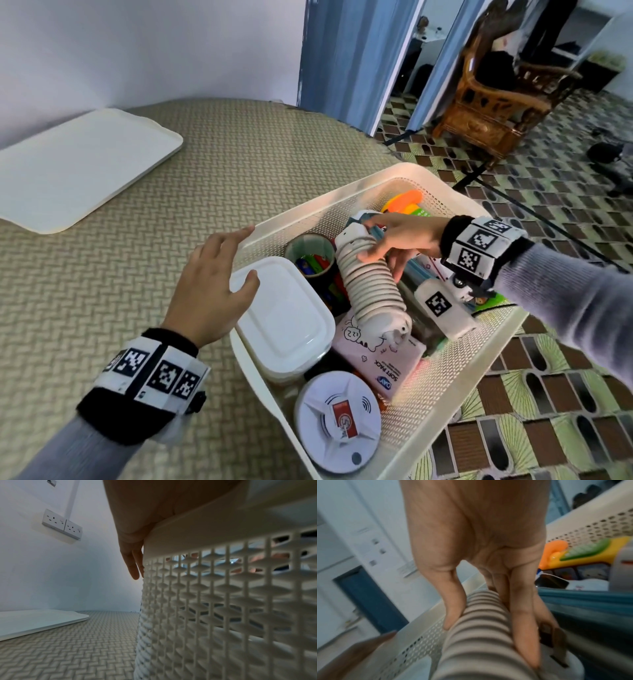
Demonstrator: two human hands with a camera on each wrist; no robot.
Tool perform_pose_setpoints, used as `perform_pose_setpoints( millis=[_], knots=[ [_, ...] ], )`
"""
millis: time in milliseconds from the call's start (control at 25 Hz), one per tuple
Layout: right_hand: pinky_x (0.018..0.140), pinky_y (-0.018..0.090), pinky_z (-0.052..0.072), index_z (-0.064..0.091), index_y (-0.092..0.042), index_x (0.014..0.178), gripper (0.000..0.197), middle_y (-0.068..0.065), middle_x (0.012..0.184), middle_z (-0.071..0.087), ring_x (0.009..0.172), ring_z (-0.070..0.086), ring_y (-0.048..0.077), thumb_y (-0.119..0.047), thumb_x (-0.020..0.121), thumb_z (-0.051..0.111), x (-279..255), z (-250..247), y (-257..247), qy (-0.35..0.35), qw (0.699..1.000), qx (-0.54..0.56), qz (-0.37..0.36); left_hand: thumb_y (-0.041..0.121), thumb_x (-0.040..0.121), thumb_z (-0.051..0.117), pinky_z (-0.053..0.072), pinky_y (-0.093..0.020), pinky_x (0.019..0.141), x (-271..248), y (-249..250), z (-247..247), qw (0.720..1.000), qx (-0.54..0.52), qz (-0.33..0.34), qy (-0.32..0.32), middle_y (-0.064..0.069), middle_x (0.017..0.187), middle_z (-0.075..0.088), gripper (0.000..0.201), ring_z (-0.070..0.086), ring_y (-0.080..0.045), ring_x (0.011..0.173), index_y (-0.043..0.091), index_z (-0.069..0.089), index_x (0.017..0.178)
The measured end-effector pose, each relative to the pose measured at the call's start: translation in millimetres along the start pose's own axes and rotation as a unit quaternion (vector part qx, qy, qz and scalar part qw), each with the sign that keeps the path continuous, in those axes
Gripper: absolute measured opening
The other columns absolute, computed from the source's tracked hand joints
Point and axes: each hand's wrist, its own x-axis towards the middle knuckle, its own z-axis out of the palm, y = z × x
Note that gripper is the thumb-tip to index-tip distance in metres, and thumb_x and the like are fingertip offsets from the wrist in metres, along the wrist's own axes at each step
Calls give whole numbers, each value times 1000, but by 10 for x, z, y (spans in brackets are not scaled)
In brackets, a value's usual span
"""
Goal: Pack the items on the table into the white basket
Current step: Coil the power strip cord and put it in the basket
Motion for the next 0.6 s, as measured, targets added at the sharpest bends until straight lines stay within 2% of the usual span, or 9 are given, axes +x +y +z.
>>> perform_pose_setpoints(
  millis=[80,120,200,280,360,440,520,600],
  knots=[
    [55,39,60,36,-8,138,63,17,107,64,70,71,30,-8,84,69,3,16,10,-12,1000,-22,10,50,75,33,25,-25,97,-5,-6,-3,1000,0,2,-4,4,125,47,70,39,-13,111,27,39,141],
    [54,39,60,35,-7,139,65,18,108,63,76,70,35,-11,84,70,10,20,-10,-10,998,-66,12,50,75,33,24,-24,96,-6,-3,-5,1000,-1,1,-6,5,125,46,70,39,-13,110,28,39,141],
    [58,40,60,41,3,131,58,17,98,63,79,70,40,-15,85,70,26,40,-109,8,982,-188,6,50,76,33,23,-21,95,-8,-6,-8,1000,2,5,-8,5,124,46,69,40,-14,109,29,38,141],
    [62,37,60,45,9,127,58,18,102,64,67,70,33,-20,84,70,48,124,-210,32,953,-301,3,49,76,34,22,-19,94,-10,-10,-6,1000,5,12,-8,4,124,46,68,40,-13,108,28,39,141],
    [57,29,58,45,9,129,62,19,113,61,53,62,21,-22,83,72,54,220,-262,53,927,-371,5,50,76,33,23,-21,95,-21,-22,-7,1000,4,6,-14,4,125,46,68,41,-15,110,28,39,141],
    [52,26,56,43,7,131,67,19,115,61,49,59,17,-23,81,74,54,226,-241,53,914,-402,5,52,76,32,26,-25,97,-35,-28,-4,1000,5,-5,-24,5,127,45,70,42,-19,112,30,37,142],
    [53,26,56,38,5,136,76,20,120,60,55,66,20,-25,78,77,36,157,-200,33,916,-400,7,53,75,32,28,-27,98,-34,-34,-4,1000,2,-8,-30,5,127,45,71,42,-21,115,31,36,143],
    [65,31,59,33,0,143,87,16,121,60,56,68,17,-25,75,80,22,136,-154,31,932,-360,-11,53,75,31,30,-30,99,-26,-20,-11,999,-4,-12,-30,5,127,44,71,42,-20,116,31,36,143]
  ],
)
